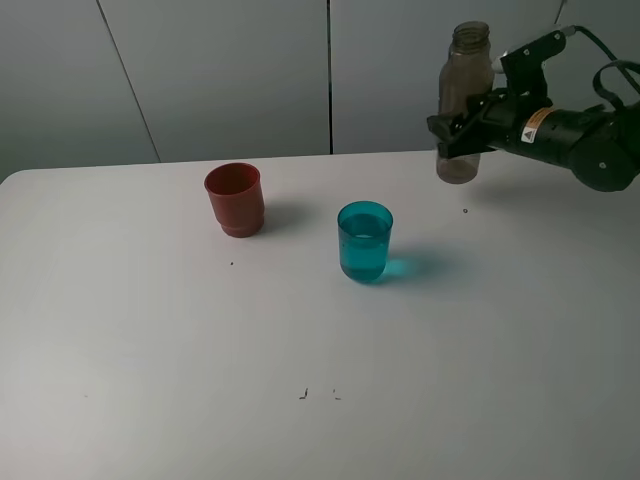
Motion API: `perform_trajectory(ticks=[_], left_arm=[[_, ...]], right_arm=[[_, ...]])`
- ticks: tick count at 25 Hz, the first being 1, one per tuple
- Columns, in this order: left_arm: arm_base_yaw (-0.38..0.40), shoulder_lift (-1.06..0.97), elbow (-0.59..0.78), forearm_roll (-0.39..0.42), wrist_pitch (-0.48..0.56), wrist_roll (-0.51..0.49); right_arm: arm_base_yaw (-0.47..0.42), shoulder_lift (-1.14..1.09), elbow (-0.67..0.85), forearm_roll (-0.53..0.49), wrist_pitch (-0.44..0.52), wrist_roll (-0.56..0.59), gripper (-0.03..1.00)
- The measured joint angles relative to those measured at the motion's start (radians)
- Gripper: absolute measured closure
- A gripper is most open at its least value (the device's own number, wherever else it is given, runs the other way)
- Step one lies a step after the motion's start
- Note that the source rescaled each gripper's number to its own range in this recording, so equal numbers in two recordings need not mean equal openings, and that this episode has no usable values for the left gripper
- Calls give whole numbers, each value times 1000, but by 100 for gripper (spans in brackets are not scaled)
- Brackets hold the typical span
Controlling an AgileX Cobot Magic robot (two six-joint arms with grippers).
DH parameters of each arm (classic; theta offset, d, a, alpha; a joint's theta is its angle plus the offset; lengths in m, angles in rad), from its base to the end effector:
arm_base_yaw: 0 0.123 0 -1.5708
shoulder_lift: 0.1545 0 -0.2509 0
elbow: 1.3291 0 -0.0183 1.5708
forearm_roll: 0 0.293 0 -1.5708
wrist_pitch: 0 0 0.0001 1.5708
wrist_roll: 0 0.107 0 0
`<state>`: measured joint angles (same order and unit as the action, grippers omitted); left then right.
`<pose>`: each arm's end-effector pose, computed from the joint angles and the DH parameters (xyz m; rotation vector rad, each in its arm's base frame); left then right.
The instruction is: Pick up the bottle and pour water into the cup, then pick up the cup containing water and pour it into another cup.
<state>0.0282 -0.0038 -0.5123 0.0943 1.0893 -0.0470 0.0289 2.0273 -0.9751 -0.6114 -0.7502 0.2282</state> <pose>0.0769 0.0111 0.2923 -0.0841 2.0529 0.1013 0.4181 0.0539 0.0676 -0.5232 1.7895 0.2286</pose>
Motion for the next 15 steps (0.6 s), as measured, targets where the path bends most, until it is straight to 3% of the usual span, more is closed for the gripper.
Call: perform_trajectory(ticks=[4,15], left_arm=[[0,0,0,0,0,0],[0,0,0,0,0,0]], right_arm=[[-8,48,-39,53,-15,49,96],[-8,206,-209,73,-17,125,97]])
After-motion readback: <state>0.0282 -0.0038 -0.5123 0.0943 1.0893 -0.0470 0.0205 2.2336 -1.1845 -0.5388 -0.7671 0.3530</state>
